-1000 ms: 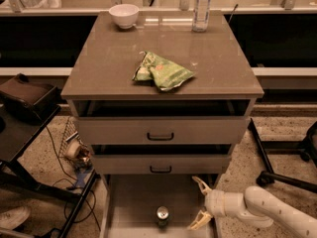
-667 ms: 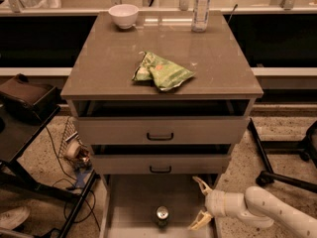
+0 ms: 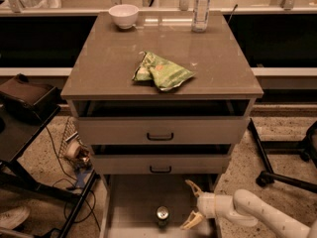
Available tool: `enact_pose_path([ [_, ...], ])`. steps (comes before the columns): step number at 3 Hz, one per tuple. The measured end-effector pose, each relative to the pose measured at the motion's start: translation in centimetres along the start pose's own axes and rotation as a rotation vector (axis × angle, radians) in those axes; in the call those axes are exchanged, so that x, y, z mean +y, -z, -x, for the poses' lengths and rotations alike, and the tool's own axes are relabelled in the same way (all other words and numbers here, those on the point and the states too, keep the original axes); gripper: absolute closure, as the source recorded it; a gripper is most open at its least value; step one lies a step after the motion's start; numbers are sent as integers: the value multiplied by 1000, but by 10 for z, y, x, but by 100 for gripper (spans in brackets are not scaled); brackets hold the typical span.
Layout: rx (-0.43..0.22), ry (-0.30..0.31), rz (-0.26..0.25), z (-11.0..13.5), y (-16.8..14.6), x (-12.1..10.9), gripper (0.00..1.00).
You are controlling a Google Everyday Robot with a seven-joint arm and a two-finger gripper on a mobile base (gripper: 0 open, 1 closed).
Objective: Pick green can from bottom drawer and place on counter
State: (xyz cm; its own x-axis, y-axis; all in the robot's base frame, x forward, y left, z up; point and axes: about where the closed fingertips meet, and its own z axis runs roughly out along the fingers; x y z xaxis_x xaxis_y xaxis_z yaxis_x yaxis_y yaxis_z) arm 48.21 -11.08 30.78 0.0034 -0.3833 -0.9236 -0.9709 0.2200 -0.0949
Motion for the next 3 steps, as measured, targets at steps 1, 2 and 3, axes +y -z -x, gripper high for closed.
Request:
enact_pose_path([
  [1,-35,-30,13,-28,-25,-2,0],
  [2,-97,-50,17,-46,-45,1,0],
  [3,-195,-68,47,-63,-70,21,0],
])
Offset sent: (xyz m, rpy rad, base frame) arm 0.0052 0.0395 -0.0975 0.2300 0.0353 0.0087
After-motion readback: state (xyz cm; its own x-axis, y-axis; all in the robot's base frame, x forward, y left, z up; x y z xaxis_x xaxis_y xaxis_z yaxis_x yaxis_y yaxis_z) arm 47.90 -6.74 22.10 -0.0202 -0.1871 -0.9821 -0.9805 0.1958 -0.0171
